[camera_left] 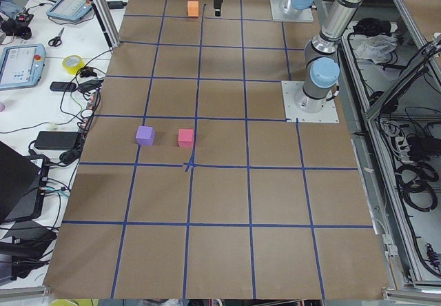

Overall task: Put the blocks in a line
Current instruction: 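Move the right gripper over the orange cube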

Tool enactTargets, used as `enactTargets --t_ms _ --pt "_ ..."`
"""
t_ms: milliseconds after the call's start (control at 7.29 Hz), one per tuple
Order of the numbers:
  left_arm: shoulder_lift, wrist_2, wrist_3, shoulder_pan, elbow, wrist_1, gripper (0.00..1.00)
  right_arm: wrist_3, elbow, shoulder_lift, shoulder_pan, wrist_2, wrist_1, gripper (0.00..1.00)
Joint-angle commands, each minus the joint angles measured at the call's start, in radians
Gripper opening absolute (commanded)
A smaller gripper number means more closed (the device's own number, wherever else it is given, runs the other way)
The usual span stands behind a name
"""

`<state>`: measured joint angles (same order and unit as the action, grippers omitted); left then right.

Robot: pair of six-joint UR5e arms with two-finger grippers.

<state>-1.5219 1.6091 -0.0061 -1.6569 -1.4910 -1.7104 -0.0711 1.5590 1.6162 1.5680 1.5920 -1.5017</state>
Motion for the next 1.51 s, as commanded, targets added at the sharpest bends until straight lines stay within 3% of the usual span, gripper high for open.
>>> enactTargets --t_ms 0,275,824,1373 --pt "0.0 -0.001 0.0 0.0 0.0 0.002 1.0 -0.007 0.0 -0.004 -0.011 -0.006 -0.002 1.0" --pt "-0.001 -0.003 0.0 0.0 0.0 0.002 1.0 -0.01 0.01 -0.053 -0.013 -0.006 -0.03 1.0" --pt "-0.001 -0.001 0.0 0.0 0.0 0.008 1.0 -0.111 0.035 -0.258 -0.017 -0.006 -0.341 1.0" --pt "-0.001 -0.001 0.0 -0.001 -0.003 0.008 1.0 -0.116 0.081 -0.41 -0.046 -0.001 -0.556 1.0"
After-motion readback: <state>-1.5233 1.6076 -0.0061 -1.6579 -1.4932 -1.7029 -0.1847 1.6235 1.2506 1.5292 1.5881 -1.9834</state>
